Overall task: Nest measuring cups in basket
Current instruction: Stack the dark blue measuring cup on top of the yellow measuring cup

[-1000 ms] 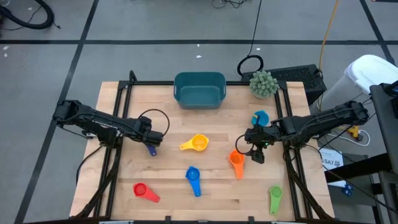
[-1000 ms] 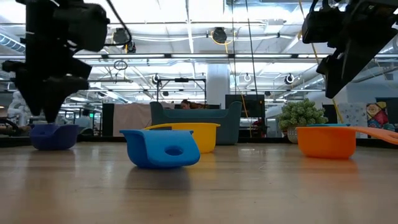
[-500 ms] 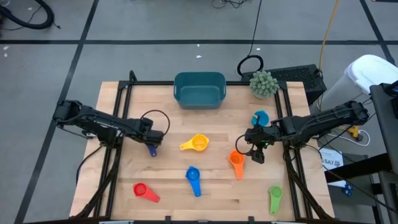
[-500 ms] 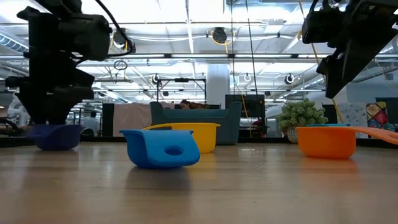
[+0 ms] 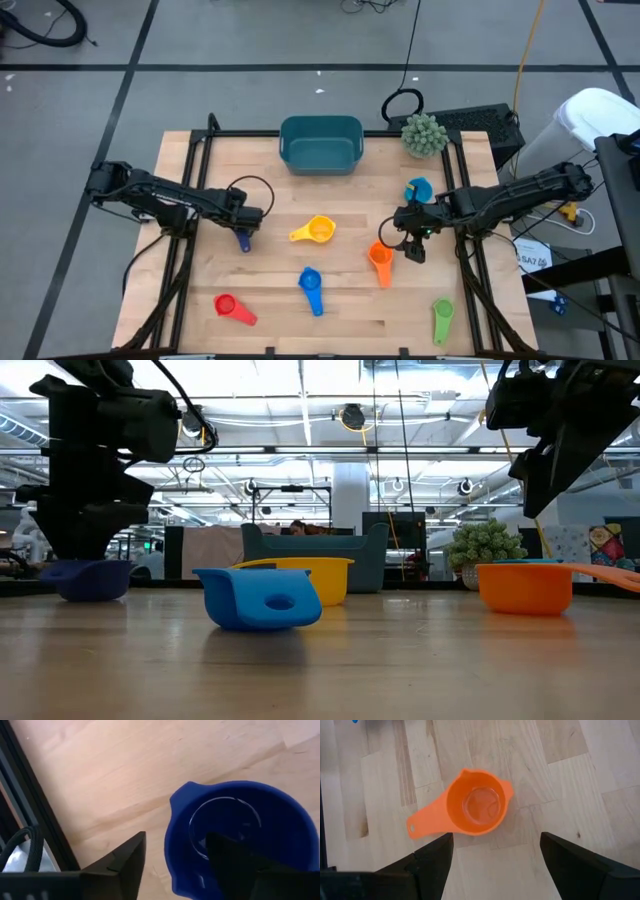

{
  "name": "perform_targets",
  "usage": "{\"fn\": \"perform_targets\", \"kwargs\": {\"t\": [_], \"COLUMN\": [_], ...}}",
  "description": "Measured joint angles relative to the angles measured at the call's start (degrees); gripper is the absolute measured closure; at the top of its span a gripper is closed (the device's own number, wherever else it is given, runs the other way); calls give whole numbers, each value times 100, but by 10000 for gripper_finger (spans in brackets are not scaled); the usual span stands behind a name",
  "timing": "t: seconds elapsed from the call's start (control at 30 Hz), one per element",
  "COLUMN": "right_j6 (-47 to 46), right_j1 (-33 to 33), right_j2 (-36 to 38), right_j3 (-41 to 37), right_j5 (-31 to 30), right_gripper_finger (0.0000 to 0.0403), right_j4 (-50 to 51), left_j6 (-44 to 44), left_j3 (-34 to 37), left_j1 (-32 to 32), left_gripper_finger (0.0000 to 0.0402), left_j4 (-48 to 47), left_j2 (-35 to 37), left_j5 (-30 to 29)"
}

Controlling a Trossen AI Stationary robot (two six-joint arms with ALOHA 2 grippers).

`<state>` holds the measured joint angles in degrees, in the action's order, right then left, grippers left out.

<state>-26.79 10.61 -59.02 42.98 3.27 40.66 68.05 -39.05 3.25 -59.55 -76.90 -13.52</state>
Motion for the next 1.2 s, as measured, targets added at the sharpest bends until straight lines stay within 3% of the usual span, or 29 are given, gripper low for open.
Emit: {"fn": "perform_targets", "kwargs": {"t": [0.3,0.77,1.0,1.2], "right_j6": [40,93,94,135], "right_j1": [0,0,-15,-15], "right_j2": [0,0,0,0], "right_j3": [0,-2,-2,-2], "right_j5": [-20,-44,-48,-89], "right_gripper_finger": [115,115,115,115], "right_j4": [-4,-5,-7,0], "left_j6": [-298,-797,-1378,-2758], "left_j3": [0,-17,-11,-213], "left_j1": [2,2,-20,-22], "left_gripper_finger": [294,389,387,392], "left_j4": [630,935,1418,2338], "left_j2": [0,17,9,-10], "left_j5": [-2,-22,34,210]}}
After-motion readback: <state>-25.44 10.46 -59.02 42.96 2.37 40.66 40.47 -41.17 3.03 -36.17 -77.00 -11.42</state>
